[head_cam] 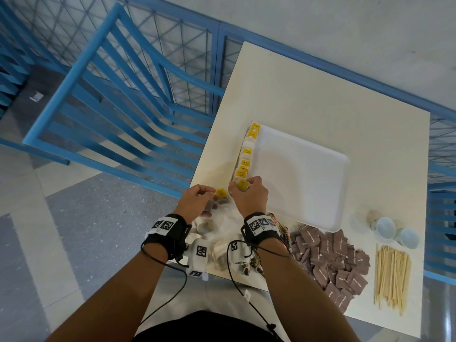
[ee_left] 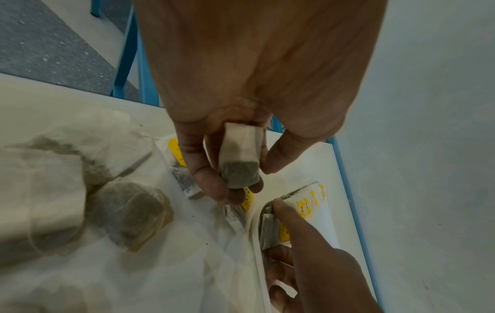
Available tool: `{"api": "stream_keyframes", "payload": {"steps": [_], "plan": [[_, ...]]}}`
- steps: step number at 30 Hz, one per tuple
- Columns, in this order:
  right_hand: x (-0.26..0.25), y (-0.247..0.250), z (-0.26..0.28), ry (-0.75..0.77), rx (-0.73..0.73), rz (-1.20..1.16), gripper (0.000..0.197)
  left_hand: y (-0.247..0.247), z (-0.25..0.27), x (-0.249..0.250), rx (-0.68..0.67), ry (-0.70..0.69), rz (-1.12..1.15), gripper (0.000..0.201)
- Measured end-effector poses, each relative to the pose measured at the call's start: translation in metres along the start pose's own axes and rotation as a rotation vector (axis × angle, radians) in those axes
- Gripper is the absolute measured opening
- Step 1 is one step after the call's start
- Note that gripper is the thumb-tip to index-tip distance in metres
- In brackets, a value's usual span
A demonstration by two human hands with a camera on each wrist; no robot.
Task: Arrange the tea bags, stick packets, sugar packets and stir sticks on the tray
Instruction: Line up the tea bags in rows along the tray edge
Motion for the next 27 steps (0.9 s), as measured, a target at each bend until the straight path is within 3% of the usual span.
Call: {"api": "stream_keyframes", "payload": {"steps": [6,15,27], "plan": [[0.005,-0.004,0.0,-0.006,-0.007,-0.042,0.056,0.0,0.0,-0.001,-0.002,0.007,0.007,0.01],[0.02,0.001,0.003,-0.001,-0.042,-0.064,0.027,-0.002,-0.002,-0.003,-0.008,0.013,0.01,0.01],[0.005,-0.002,0.002,0.12,-0.023,-0.069,0.039,-0.001,-0.004,-0.001,-0.02,-0.001,0.036,0.011]]}}
Point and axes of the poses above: each hand's wrist, its own z-axis away from the middle knuckle, its own y-axis out of the back of the hand, x = y × z, the point moved 10 cm from there along -z, towards the middle knuckle, and after that the axes turned 12 degrees about -x, right-handed, at the moved point
